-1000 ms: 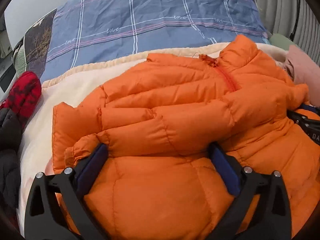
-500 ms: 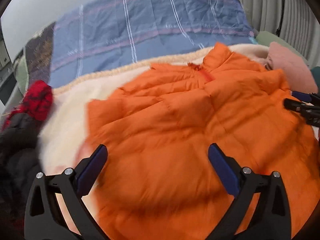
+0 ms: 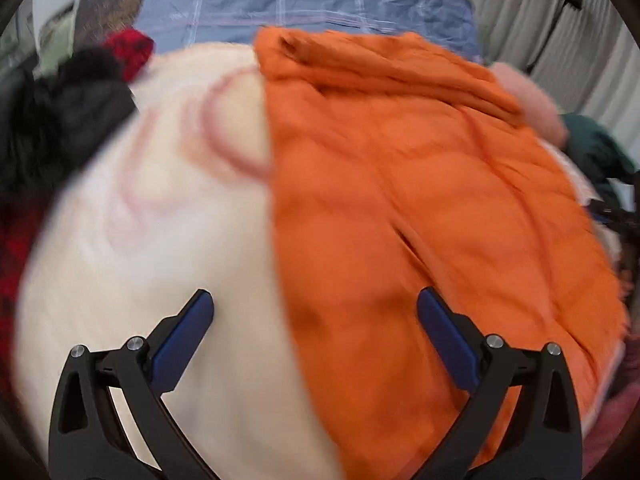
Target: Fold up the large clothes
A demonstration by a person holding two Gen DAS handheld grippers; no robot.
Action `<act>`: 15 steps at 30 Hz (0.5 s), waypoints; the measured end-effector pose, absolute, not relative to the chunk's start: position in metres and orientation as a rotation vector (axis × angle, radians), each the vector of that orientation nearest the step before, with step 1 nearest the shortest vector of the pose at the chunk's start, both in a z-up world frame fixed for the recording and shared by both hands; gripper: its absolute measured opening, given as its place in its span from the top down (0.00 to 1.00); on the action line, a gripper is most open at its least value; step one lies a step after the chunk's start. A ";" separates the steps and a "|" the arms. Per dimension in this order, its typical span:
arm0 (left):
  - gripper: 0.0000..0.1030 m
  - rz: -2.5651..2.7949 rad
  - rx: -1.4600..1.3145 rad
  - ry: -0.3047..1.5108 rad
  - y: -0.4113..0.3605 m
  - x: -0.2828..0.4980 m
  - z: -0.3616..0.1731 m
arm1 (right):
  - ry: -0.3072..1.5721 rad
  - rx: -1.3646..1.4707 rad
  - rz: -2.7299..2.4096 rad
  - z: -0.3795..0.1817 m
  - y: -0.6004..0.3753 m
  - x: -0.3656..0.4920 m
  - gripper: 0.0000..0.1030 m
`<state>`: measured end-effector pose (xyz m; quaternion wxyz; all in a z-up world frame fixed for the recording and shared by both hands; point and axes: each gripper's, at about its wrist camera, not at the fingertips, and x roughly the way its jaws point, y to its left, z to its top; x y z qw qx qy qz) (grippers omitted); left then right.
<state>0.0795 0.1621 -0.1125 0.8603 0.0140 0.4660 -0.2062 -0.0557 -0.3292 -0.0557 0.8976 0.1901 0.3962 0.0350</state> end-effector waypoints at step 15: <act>0.22 -0.519 -0.034 0.978 0.162 -0.001 -0.118 | 0.926 0.483 0.276 -0.073 -0.275 -0.123 0.23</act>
